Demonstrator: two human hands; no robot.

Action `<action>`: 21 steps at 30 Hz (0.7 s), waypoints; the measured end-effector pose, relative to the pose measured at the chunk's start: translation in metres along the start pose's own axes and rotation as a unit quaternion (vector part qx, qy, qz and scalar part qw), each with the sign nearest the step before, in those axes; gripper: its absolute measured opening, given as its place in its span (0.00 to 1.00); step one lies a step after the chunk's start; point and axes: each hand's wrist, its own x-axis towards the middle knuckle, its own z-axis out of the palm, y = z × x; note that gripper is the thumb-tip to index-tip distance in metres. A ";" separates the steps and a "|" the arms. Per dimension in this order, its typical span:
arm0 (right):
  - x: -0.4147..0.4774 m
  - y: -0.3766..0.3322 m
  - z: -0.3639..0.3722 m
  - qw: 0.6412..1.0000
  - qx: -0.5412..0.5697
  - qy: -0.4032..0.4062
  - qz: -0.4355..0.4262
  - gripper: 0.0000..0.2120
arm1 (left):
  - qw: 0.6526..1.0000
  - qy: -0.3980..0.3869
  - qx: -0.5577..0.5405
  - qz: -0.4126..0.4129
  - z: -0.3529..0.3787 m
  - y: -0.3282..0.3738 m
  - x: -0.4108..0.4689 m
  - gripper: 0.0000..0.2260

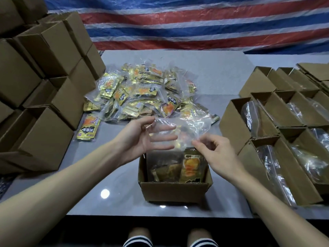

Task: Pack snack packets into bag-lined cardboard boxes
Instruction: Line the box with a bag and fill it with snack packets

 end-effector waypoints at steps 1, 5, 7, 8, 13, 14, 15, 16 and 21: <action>0.000 0.001 -0.001 1.000 -0.016 -0.012 0.016 0.09 | 1.000 0.007 0.010 -0.006 -0.004 -0.005 0.003 0.10; 0.000 0.001 -0.004 0.993 -0.088 -0.058 0.055 0.11 | 0.968 0.069 0.240 0.037 -0.018 -0.018 0.010 0.10; 0.000 0.000 -0.006 0.992 -0.106 -0.058 0.039 0.14 | 0.914 0.080 0.389 0.076 -0.025 -0.018 0.010 0.10; 0.000 -0.001 -0.006 0.991 -0.116 -0.055 0.031 0.15 | 0.884 0.080 0.450 0.098 -0.029 -0.016 0.009 0.10; 0.002 0.000 -0.006 0.995 -0.100 -0.028 0.009 0.18 | 0.782 0.076 0.581 0.212 -0.039 -0.004 0.002 0.08; 0.001 0.001 -0.005 0.997 -0.078 -0.020 0.008 0.20 | 0.778 0.061 0.585 0.224 -0.040 -0.004 0.000 0.06; 0.001 0.003 -0.005 0.999 -0.046 -0.017 0.012 0.22 | 0.779 0.038 0.585 0.222 -0.039 -0.005 -0.003 0.05; 0.000 0.004 -0.005 0.999 -0.014 -0.020 0.020 0.23 | 0.779 0.020 0.592 0.207 -0.040 -0.007 -0.005 0.07; -0.005 0.012 0.000 0.998 0.056 -0.026 0.000 0.23 | 0.685 0.006 0.697 0.211 -0.042 -0.020 -0.003 0.11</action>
